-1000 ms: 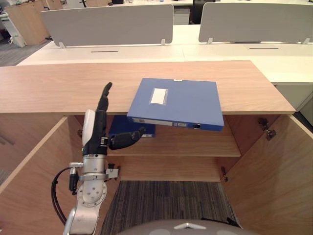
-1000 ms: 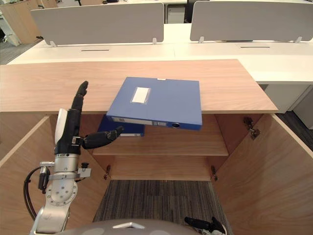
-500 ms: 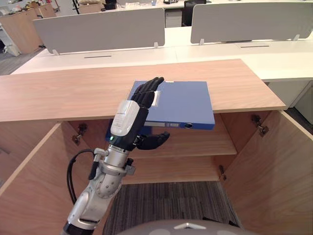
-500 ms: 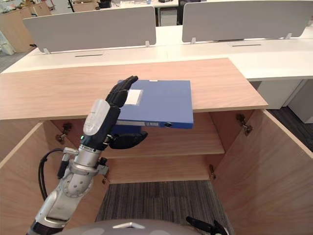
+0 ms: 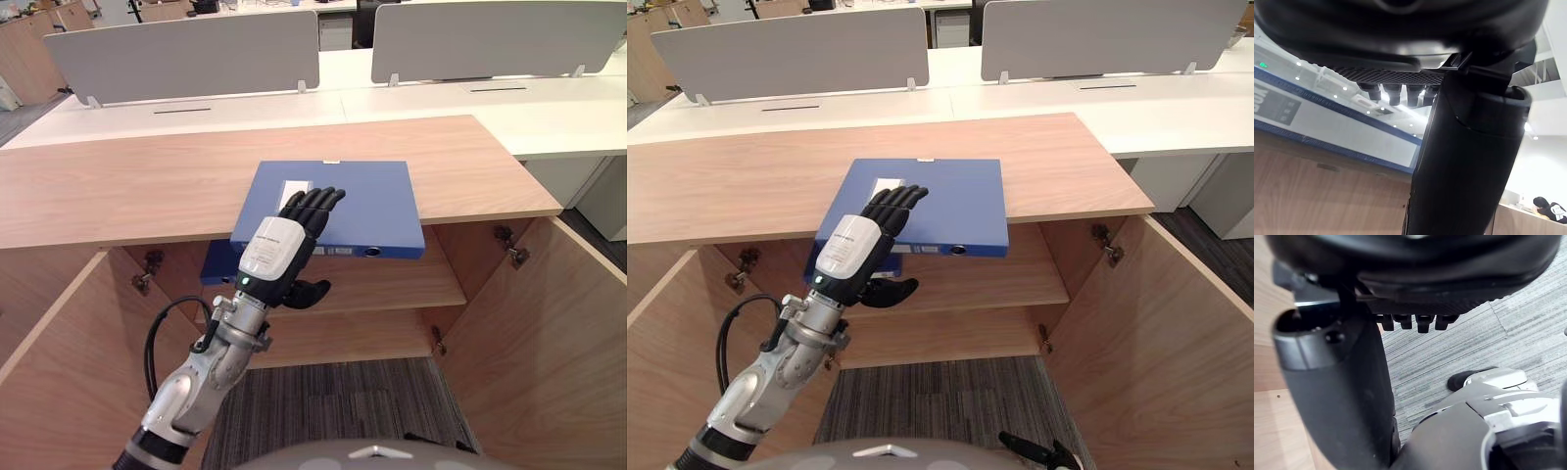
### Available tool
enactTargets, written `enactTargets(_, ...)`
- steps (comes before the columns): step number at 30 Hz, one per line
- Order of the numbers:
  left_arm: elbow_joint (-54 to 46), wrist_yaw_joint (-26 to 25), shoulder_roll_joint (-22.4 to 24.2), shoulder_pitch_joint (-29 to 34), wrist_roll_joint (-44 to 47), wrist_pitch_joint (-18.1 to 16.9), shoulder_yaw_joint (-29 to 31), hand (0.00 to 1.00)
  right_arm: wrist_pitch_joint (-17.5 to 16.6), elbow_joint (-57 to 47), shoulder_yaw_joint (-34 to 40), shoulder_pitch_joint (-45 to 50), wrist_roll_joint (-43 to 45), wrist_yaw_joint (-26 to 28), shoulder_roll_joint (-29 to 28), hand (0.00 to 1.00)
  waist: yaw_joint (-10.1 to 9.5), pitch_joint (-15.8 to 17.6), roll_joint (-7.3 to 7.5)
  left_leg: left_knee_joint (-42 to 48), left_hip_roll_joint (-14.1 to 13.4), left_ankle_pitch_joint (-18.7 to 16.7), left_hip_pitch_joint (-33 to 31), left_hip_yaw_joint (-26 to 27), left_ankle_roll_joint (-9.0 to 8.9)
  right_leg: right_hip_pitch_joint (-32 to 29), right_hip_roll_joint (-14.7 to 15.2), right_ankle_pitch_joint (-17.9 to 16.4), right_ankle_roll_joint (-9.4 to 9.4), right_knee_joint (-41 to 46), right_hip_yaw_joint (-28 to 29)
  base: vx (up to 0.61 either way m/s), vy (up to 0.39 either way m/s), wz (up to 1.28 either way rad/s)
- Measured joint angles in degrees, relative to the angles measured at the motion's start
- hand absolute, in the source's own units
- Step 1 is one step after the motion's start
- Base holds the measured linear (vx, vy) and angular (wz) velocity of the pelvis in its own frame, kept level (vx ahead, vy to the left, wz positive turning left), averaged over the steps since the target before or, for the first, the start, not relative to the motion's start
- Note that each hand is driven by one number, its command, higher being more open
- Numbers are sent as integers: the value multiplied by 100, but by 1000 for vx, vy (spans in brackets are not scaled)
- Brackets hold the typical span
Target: Walk over to the cabinet, pick up the folder, carry it to the office cabinet, place the folder inside the office cabinet, then close the office cabinet door
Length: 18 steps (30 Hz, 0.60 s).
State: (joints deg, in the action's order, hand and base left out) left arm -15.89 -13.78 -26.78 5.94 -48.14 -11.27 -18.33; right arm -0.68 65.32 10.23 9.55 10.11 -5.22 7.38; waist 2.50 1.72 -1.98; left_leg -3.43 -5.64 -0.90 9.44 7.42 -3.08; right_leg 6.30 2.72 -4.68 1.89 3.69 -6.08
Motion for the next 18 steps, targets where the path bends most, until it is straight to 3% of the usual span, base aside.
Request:
enactTargets(3,53,-1,-9,-13,-211,81,-77,100,4,-40,-6,-2,0,0,0,100,28,1,1,-34,12,0,0,6,0,25,3,40,4,-88,-2,0,0,0)
enactTargets(4,61,-5,-8,-23,-284,125,-76,0,4,-46,-6,-7,0,0,-3,100,48,2,1,-37,14,0,5,6,0,43,3,46,-1,-108,-3,0,0,0)
enactTargets(9,207,-216,43,-88,-432,311,-50,0,8,-48,-6,-14,10,2,-3,100,83,2,-3,-47,14,-3,29,6,-2,67,3,59,-9,-140,-1,0,0,0)
enactTargets(18,150,-621,629,-191,-419,379,397,0,27,-61,3,9,86,21,25,100,93,-20,-66,-55,14,-7,25,63,-5,94,-1,158,22,-298,49,-29,9,-3)
